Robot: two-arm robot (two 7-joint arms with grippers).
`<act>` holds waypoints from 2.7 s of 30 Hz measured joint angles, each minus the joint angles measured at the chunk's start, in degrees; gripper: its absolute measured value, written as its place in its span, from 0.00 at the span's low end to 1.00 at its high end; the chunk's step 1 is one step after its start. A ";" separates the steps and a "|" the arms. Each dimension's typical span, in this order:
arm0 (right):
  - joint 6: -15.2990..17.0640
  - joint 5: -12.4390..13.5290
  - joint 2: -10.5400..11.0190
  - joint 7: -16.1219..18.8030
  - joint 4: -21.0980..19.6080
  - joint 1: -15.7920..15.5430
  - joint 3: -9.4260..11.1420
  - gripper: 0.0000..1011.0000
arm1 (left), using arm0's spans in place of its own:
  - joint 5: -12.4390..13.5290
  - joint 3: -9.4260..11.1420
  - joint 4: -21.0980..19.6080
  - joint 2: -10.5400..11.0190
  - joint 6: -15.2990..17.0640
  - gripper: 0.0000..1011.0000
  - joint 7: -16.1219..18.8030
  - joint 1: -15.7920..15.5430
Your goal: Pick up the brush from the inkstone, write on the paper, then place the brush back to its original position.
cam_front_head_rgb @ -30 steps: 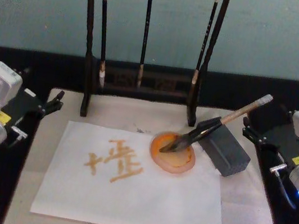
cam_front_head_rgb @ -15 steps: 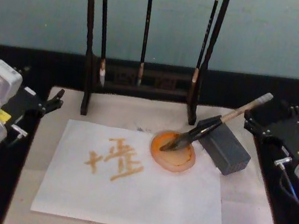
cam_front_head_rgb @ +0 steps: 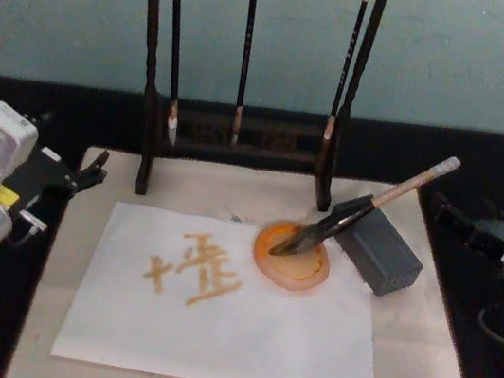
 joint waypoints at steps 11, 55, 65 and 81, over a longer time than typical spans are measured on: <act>4.34 15.46 -4.73 3.39 4.91 -0.41 4.89 0.99 | 0.00 0.00 0.00 0.00 0.00 1.00 0.00 0.00; -2.01 21.60 -11.71 6.24 20.03 11.98 -2.83 0.99 | 0.00 0.00 0.00 0.00 0.00 1.00 0.00 0.00; -1.90 21.57 -11.67 6.24 19.83 11.81 -2.68 0.90 | 0.00 0.00 0.00 0.00 0.00 1.00 0.00 0.00; -1.79 21.54 -11.62 6.24 19.72 11.71 -2.58 0.45 | 0.00 0.00 0.00 0.00 0.00 1.00 0.00 0.00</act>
